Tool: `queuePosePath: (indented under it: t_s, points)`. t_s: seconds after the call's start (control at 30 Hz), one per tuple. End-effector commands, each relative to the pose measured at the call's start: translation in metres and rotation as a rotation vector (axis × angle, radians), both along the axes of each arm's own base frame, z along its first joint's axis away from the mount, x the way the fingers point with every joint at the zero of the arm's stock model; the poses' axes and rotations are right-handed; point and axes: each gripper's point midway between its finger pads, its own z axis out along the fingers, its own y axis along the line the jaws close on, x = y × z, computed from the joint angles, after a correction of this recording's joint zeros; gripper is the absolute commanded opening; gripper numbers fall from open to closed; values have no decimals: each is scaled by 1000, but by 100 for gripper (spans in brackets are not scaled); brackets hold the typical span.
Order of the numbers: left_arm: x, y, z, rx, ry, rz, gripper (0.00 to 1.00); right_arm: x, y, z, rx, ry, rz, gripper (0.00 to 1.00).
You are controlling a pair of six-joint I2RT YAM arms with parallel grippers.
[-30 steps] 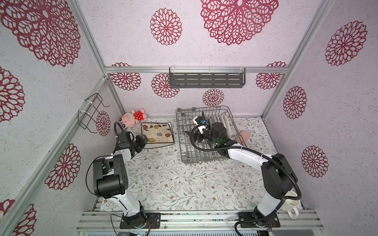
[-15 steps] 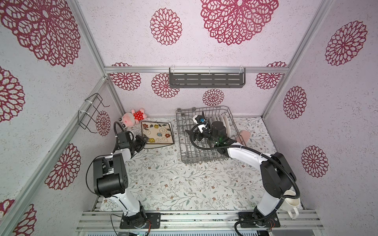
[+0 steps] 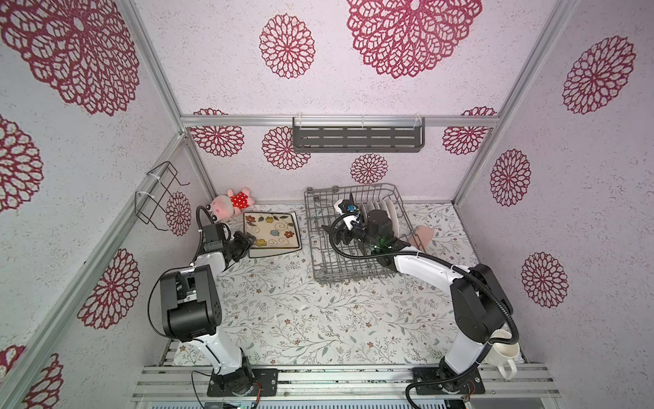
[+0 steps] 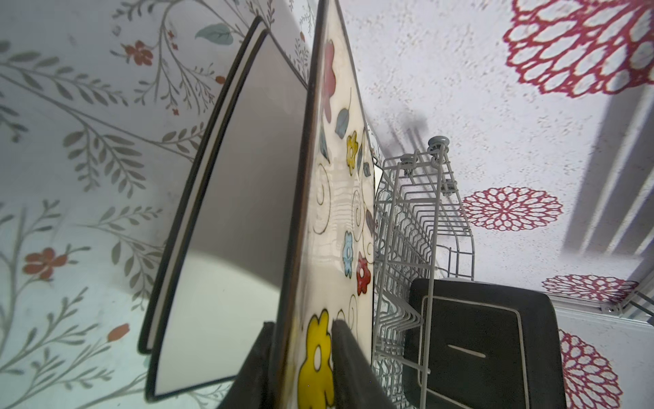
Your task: Unload the plates from the dish rack
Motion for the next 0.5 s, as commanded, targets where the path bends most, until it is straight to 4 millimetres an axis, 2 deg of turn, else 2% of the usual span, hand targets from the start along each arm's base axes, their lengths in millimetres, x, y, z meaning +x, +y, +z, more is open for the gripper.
queuePosePath:
  t_s: [0.0, 0.47]
  points:
    - [8, -1, 12, 48, -31, -26, 33, -3, -10, 25, 37, -60, 1, 89]
    - [11, -7, -6, 73, 32, -48, 35, 0, -23, 20, 47, -55, -11, 89]
